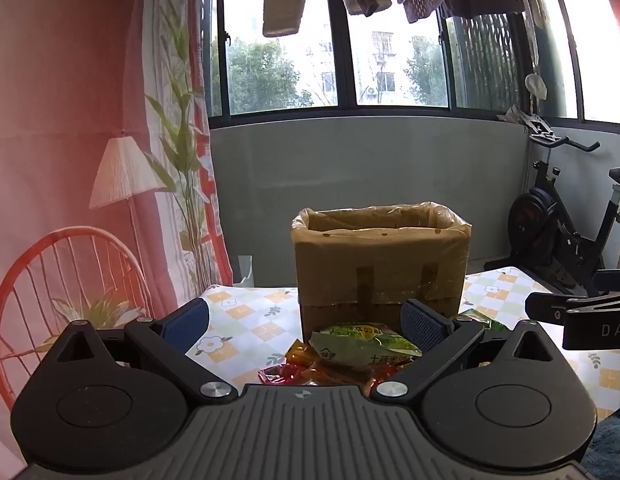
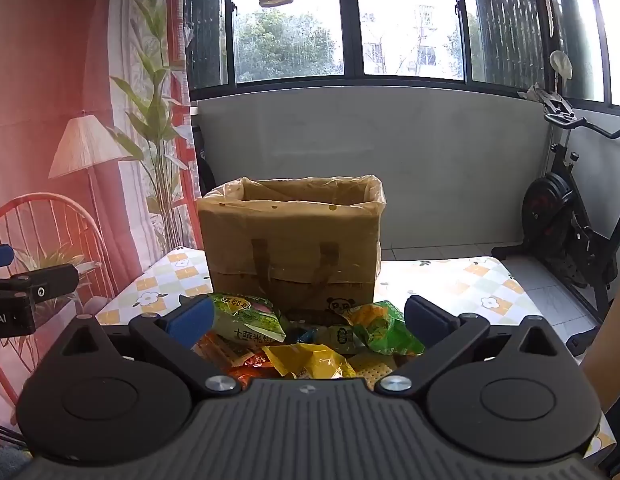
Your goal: Organize snacks
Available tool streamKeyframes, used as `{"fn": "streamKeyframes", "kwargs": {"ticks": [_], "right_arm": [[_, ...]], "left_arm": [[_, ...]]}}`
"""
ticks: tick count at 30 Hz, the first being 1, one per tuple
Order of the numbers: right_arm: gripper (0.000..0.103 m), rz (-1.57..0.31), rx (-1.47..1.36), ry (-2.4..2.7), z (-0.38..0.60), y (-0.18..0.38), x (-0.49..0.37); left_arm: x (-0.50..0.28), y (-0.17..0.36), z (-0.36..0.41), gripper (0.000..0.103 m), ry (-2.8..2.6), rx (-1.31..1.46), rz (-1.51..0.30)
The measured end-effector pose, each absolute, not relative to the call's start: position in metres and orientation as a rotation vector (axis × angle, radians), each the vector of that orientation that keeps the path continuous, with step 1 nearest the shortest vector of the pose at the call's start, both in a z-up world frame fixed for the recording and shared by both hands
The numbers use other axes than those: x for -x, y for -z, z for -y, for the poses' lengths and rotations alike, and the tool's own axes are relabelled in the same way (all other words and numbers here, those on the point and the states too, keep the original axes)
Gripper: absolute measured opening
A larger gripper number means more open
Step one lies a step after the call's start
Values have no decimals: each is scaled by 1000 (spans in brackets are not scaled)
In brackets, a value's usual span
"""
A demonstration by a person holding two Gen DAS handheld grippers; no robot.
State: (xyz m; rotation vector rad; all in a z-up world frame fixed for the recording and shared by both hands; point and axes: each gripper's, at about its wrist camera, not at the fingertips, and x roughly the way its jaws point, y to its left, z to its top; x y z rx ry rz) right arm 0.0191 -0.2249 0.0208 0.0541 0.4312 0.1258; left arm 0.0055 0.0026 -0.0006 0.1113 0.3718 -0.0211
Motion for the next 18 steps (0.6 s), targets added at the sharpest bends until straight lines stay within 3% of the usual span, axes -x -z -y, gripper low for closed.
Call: {"fn": "streamKeyframes", "kwargs": {"ticks": [18], "right_arm": [[103, -433, -50, -107, 224, -12, -21]], "left_arm": [[-3, 4, -7, 103, -12, -89, -389]]}}
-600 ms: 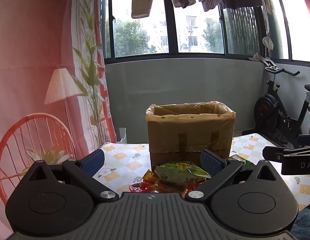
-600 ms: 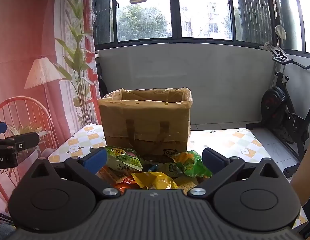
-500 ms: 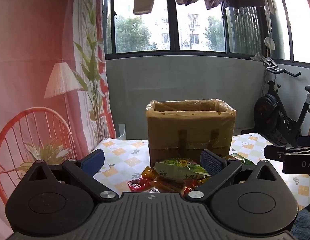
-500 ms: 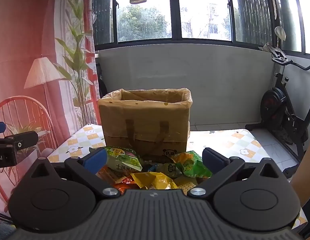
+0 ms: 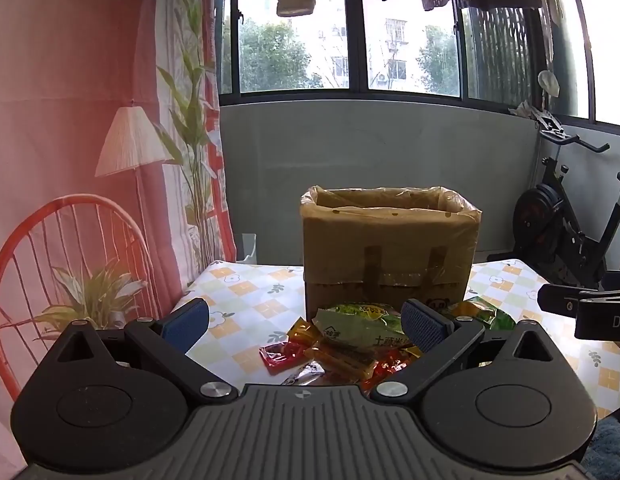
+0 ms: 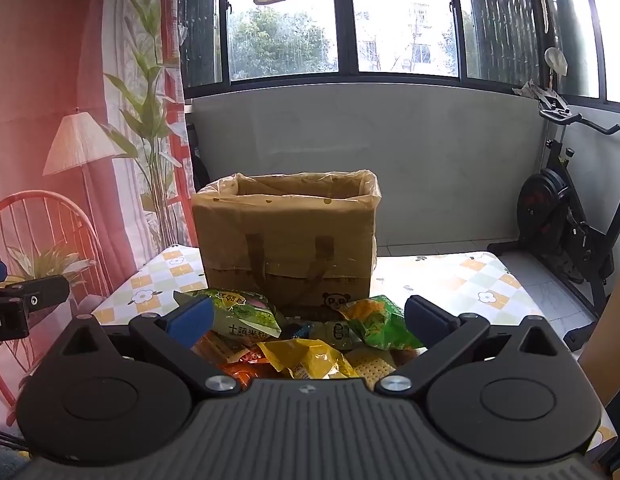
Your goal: Organize snacks
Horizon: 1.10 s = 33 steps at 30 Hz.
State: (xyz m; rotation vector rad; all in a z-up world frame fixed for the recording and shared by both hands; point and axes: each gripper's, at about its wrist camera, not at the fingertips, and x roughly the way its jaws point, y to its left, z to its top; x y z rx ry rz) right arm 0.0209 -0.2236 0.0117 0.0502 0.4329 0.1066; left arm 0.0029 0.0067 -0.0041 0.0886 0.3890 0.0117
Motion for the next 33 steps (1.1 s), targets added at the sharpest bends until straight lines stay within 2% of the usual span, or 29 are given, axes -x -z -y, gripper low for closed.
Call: {"fn": "streamKeyframes", "kwargs": {"ticks": [33], "right_arm": [[103, -448, -50, -83, 222, -9, -22]], "left_arm": [[-3, 11, -9, 103, -20, -95, -393]]}}
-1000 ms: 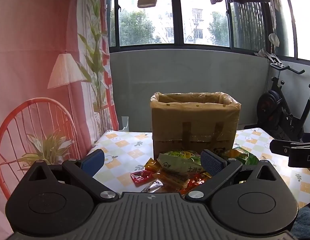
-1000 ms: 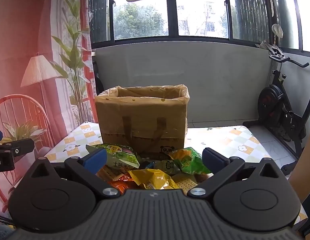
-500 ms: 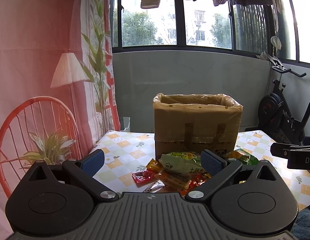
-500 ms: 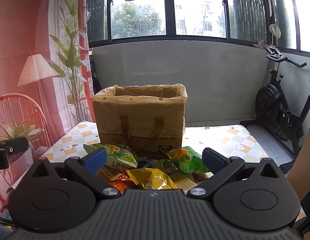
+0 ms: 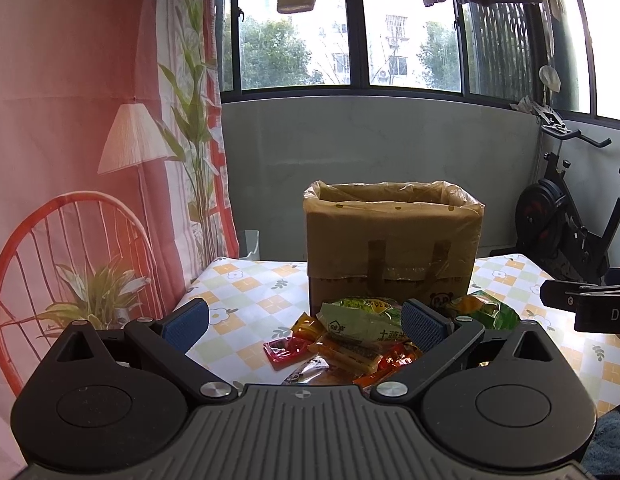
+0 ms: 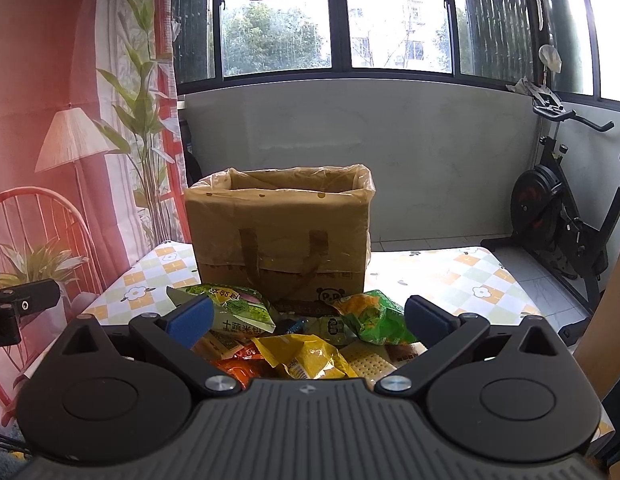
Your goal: Organize snacks
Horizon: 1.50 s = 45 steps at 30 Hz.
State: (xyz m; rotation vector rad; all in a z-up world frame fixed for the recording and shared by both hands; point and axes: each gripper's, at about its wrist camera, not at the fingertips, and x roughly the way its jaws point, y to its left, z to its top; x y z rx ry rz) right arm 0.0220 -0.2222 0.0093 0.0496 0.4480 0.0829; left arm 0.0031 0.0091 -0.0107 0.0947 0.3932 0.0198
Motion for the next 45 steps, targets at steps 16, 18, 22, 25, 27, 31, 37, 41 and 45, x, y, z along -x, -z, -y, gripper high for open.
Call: {"fn": "streamKeyframes", "kwargs": {"ticks": [16, 18, 22, 25, 27, 31, 37, 41, 45], "right_arm": [[103, -452, -54, -87, 222, -8, -22], [103, -453, -55, -86, 222, -8, -22], [103, -457, -66, -85, 223, -9, -21], [103, -450, -64, -84, 224, -11, -18], [103, -466, -80, -88, 226, -10, -19], [103, -481, -88, -86, 226, -7, -20], [103, -435, -91, -109, 231, -14, -21], [103, -305, -120, -101, 245, -26, -26], [103, -242, -104, -11, 253, -28, -44]], "left_arm": [[-3, 11, -9, 103, -21, -102, -399], [-3, 11, -8, 103, -22, -102, -399], [-2, 10, -6, 103, -19, -108, -401], [-1, 8, -6, 103, -17, -107, -402], [-1, 8, -6, 103, -18, -110, -402], [-2, 10, -6, 103, -15, -108, -412], [-9, 8, -12, 103, -10, -102, -408], [-21, 11, -19, 103, -29, -72, -389], [-44, 20, -26, 102, -64, -64, -395]]}}
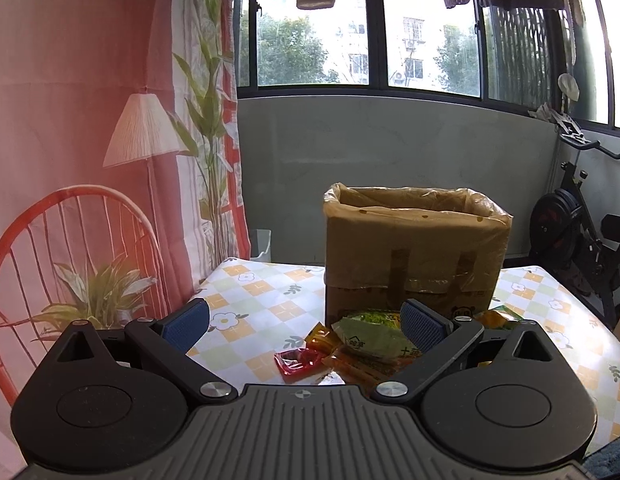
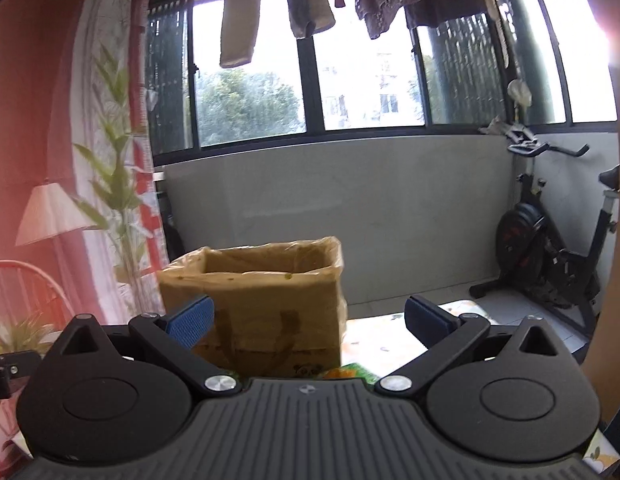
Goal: Organize snacks
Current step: 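Lower the left gripper toward the red sachet while the right gripper approaches the cream cracker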
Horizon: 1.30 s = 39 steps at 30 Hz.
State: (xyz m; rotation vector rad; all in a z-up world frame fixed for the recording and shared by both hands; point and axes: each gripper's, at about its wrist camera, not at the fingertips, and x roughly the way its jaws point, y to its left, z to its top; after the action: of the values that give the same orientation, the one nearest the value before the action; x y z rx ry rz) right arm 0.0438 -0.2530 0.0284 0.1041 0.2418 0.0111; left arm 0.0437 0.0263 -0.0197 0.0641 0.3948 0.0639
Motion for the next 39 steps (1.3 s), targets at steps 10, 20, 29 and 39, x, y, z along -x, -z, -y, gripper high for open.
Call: {"fn": "streamKeyframes", "kwargs": {"ticks": [10, 20, 29, 39], "right_arm": [[103, -339, -101, -63, 252, -3, -119], [87, -484, 98, -54, 278, 88, -155], [56, -699, 123, -106, 283, 180, -190], [59, -624, 65, -188, 289, 191, -192]], "left_arm": [[-112, 56, -31, 94, -73, -72, -481], [-136, 105, -49, 94, -73, -1, -586], [-153, 144, -47, 93, -80, 32, -674], [-162, 161, -45, 92, -76, 17, -726]]}}
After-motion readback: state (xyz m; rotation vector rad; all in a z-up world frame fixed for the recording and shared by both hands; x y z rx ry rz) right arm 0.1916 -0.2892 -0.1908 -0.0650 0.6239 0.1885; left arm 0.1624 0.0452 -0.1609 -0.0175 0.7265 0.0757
